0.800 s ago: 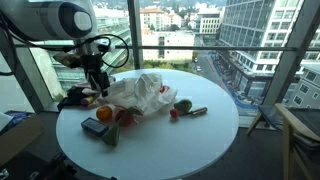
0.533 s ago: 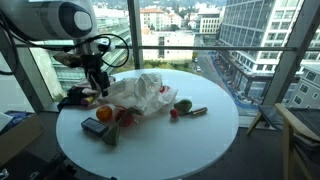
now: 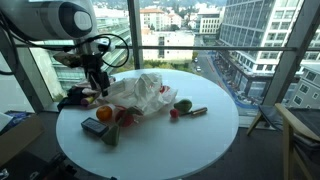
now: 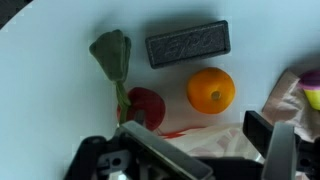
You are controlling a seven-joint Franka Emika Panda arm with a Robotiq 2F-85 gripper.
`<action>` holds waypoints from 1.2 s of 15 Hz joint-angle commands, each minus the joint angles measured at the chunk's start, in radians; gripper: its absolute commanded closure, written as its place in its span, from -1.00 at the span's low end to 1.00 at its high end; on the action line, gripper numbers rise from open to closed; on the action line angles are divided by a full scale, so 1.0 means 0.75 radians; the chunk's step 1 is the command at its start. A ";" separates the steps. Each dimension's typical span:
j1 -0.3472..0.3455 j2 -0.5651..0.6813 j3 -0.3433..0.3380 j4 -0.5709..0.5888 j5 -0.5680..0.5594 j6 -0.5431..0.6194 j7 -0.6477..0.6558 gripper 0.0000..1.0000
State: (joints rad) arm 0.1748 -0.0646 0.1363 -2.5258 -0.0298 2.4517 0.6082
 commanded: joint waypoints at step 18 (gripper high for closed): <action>-0.132 0.420 -0.161 0.029 -0.022 0.304 -0.120 -1.00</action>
State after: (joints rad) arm 0.0669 0.1696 0.0356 -2.5333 -0.0301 2.5813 0.5742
